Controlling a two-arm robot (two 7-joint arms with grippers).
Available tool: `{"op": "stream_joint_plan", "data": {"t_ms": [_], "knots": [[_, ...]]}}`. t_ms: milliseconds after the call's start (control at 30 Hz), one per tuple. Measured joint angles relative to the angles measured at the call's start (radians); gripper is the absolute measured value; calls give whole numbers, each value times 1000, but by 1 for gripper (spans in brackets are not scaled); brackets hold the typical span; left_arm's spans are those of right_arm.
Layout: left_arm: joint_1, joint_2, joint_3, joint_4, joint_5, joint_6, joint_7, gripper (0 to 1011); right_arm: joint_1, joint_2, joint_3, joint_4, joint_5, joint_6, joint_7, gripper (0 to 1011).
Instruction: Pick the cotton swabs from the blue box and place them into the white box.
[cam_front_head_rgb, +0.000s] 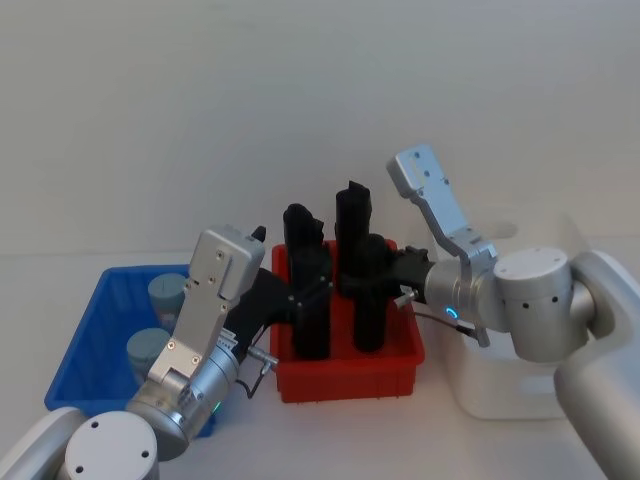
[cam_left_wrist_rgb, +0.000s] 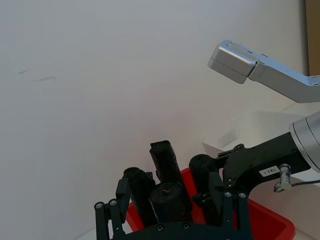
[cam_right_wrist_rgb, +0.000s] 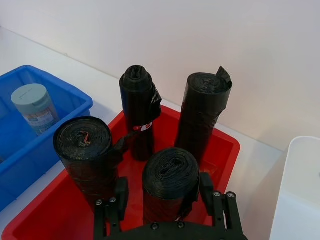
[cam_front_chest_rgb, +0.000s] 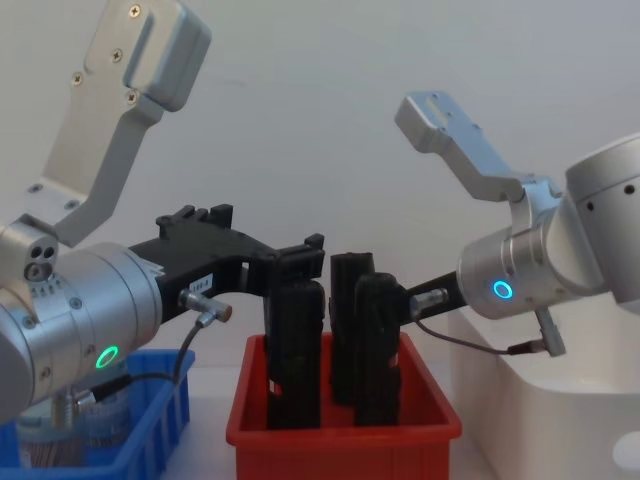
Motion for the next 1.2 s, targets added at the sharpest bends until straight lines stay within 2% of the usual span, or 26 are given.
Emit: {"op": "stream_joint_plan", "data": {"t_ms": [467, 900, 1200], "knots": [[0, 0, 0, 0, 0, 0, 0, 1004, 10, -10, -4, 26, 5, -7, -15, 508], [0, 0, 0, 0, 0, 0, 0, 1004, 11, -9, 0, 22, 16, -17, -18, 419], [0, 0, 0, 0, 0, 0, 0, 1004, -6, 5, 26, -56, 77, -53, -30, 383]]}}
